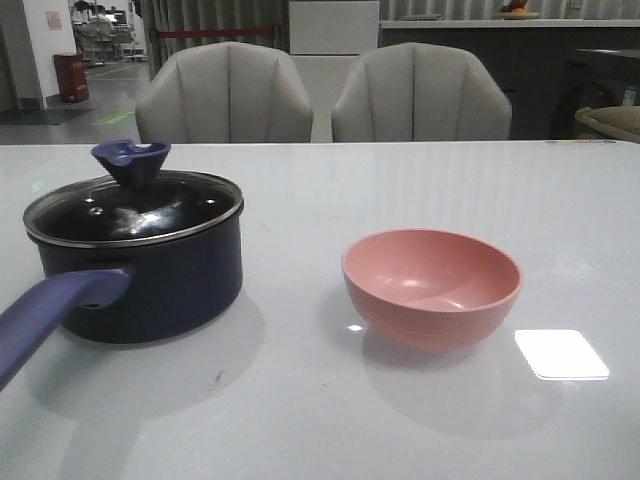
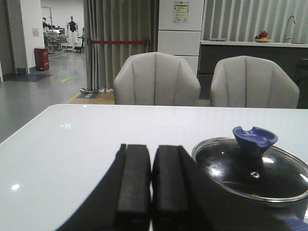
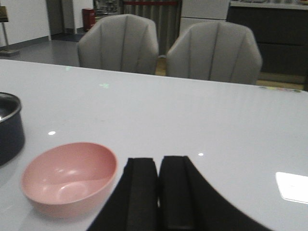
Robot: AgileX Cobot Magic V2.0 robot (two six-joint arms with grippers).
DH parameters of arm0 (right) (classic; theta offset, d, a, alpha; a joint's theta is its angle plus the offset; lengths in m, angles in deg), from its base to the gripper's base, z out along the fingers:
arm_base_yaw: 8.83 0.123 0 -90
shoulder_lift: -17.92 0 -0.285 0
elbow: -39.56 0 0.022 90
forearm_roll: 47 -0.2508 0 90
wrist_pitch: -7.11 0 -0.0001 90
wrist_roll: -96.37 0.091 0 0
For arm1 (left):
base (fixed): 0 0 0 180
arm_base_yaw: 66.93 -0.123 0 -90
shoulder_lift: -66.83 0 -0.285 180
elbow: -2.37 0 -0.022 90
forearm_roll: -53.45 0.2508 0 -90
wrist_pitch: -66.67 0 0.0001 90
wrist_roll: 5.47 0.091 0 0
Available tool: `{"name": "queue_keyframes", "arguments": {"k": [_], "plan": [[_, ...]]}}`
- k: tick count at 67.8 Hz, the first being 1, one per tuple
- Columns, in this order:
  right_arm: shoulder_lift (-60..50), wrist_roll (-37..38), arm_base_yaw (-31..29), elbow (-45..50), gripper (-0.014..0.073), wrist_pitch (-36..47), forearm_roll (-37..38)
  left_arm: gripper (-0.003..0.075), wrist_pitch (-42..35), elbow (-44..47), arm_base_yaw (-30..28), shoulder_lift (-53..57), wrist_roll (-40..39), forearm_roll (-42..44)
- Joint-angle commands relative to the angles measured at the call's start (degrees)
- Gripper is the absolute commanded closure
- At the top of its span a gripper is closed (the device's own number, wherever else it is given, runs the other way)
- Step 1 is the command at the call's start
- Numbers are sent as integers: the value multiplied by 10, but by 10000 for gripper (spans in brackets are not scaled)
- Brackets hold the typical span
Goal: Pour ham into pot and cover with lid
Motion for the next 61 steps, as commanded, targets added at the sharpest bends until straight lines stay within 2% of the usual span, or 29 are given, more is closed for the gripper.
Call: {"name": "queue_keyframes", "arguments": {"k": [1, 10, 28, 61], "plan": [[-31, -7, -46, -3, 448, 22, 24, 599, -43, 11, 4, -6, -5, 0], [-66, -6, -77, 28, 448, 25, 43, 600, -43, 11, 4, -6, -5, 0], [-69, 40, -78, 72, 448, 81, 61, 600, -43, 11, 4, -6, -5, 0], [-69, 42, -78, 72, 448, 74, 61, 599, -43, 11, 4, -6, -5, 0]]}}
